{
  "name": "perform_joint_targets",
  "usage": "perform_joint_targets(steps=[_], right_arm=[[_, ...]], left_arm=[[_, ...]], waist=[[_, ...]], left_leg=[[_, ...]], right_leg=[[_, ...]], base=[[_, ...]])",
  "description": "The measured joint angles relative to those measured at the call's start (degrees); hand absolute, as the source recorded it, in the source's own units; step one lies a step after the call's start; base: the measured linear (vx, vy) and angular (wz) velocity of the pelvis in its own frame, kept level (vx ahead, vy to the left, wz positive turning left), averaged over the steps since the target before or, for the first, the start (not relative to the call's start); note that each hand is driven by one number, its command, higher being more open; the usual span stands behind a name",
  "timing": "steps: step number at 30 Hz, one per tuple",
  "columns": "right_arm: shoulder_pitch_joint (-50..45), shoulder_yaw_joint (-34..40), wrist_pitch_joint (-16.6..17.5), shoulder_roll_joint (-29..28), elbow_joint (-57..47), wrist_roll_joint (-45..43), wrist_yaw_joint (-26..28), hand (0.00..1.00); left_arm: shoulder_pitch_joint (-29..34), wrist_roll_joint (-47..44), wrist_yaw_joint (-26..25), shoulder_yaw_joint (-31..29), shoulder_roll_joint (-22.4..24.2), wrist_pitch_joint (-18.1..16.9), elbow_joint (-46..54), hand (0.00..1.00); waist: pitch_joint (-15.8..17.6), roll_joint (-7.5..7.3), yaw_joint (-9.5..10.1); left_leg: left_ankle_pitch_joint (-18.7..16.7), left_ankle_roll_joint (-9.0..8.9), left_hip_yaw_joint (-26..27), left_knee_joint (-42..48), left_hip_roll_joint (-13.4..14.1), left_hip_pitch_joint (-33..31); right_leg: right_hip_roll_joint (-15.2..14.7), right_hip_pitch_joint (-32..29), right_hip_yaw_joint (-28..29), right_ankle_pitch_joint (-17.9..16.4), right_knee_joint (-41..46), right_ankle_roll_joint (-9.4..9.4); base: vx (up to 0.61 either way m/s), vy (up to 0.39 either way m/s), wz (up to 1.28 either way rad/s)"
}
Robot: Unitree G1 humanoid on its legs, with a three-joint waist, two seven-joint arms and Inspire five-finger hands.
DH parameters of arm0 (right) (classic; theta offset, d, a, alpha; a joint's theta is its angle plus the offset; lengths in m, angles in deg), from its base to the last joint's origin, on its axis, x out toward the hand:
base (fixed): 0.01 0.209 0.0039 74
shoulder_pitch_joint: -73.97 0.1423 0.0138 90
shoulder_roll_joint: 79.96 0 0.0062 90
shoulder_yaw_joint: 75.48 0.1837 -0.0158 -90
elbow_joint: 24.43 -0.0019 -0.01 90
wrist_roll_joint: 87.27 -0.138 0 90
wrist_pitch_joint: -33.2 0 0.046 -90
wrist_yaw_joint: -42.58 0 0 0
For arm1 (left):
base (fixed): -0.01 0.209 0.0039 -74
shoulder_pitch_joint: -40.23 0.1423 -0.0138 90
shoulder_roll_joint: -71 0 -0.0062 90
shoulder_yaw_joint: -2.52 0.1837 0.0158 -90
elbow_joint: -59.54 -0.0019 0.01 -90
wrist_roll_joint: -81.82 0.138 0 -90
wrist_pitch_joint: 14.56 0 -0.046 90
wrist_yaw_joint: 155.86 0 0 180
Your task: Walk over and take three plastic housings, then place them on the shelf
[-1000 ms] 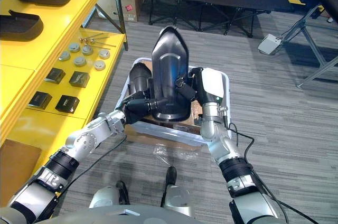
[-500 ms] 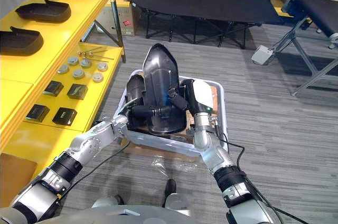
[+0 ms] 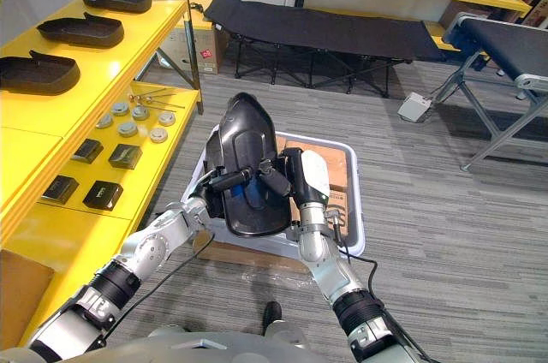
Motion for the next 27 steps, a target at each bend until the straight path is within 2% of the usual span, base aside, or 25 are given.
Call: perform_joint_targets(steps=[4,5,7,12,14,18,20,21,24,27], right_arm=[[-1.1,0.0,0.0,-0.1,-0.7,0.0,-1.6,0.0],[-1.3,0.0,0.0,-0.3,-0.7,0.0,-1.6,1.0],[-1.8,0.0,0.0,-0.4,-1.1,-0.1,-1.7,1.0],[-2.6,0.0,0.7,-1.1,-3.5,-3.5,-2.7,1.0],[-3.4,0.3,1.8,-1.1,-5.5,-6.3,-2.5,1.0],[-8.7,2.1,7.1,-2.3,-11.4,-14.6,0.4,1.0],[-13.2,4.5,9.9,-4.1,-12.7,-21.7,4.6,1.0],[-14.3,5.0,10.2,-4.4,-12.8,-23.1,5.5,1.0],[-18.6,10.8,10.7,-6.2,-13.0,-29.1,9.4,1.0],[-20.5,16.0,11.2,-6.0,-14.1,-31.1,10.5,1.0]], left_arm=[[0.1,-0.4,0.1,1.2,0.1,-1.1,0.0,0.0],[0.3,-0.4,0.1,1.2,0.2,-1.3,0.0,0.0],[0.6,-0.4,0.1,1.4,0.5,-1.6,0.0,0.0],[2.6,0.3,-0.1,1.4,2.0,-5.5,0.4,0.0],[4.4,1.6,-0.9,0.7,2.4,-6.8,2.8,0.0],[11.2,10.2,-3.1,-6.2,4.5,-8.7,11.7,0.0],[13.6,18.3,-5.9,-12.4,6.3,-13.3,15.7,0.0],[14.1,20.0,-6.5,-14.1,6.4,-14.6,16.7,0.0],[15.9,31.4,-8.4,-21.6,6.5,-24.3,20.4,0.0],[19.0,36.6,-8.8,-23.5,5.7,-30.4,25.0,0.0]], waist=[[-0.1,-0.05,-0.06],[-0.1,-0.06,-0.14],[-0.1,-0.08,-0.15],[-0.3,-0.28,0.0],[-0.5,-0.55,0.06],[-0.5,-0.62,0.03],[-0.5,-0.57,0.05],[-0.6,-0.5,0.03],[-0.8,0.33,-0.04],[-1.7,1.79,0.0]], left_leg=[[0.4,-0.07,0.1,-0.5,0.0,0.0],[0.4,-0.1,0.1,-0.4,0.1,0.0],[0.4,-0.08,0.2,-0.5,0.0,0.1],[0.3,0.11,0.4,-1.0,-0.3,1.2],[0.3,0.13,0.5,-1.2,-0.5,1.2],[0.3,0.17,0.9,-1.5,-0.6,1.5],[0.2,0.02,1.0,-1.5,-0.5,1.7],[0.2,-0.05,1.0,-1.5,-0.4,1.7],[-0.2,-0.68,1.2,-1.6,-0.1,1.8],[-0.3,-0.52,1.4,-1.6,-0.1,1.8]], right_leg=[[0.1,-0.1,-0.1,0.4,0.0,0.03],[0.2,0.0,-0.1,0.5,0.0,0.06],[0.2,0.0,-0.1,0.5,0.0,0.12],[0.0,0.8,0.1,0.7,0.3,0.36],[-0.2,0.7,0.2,0.7,0.0,0.43],[0.1,0.7,0.3,0.6,0.0,0.48],[0.2,0.4,0.3,0.1,0.0,0.43],[0.3,0.5,0.3,-0.1,0.0,0.16],[0.6,0.4,0.3,-0.5,0.0,-0.2],[0.7,0.2,0.3,-0.7,0.0,-0.07]], base=[[0.02,0.0,0.0],[0.04,0.008,-0.01],[0.03,0.018,-0.01],[0.0,0.035,-0.01],[-0.05,0.031,-0.02],[-0.06,0.0,-0.05],[-0.06,0.001,-0.02],[-0.06,-0.007,-0.03],[-0.02,-0.006,-0.03],[0.02,0.013,-0.01]])
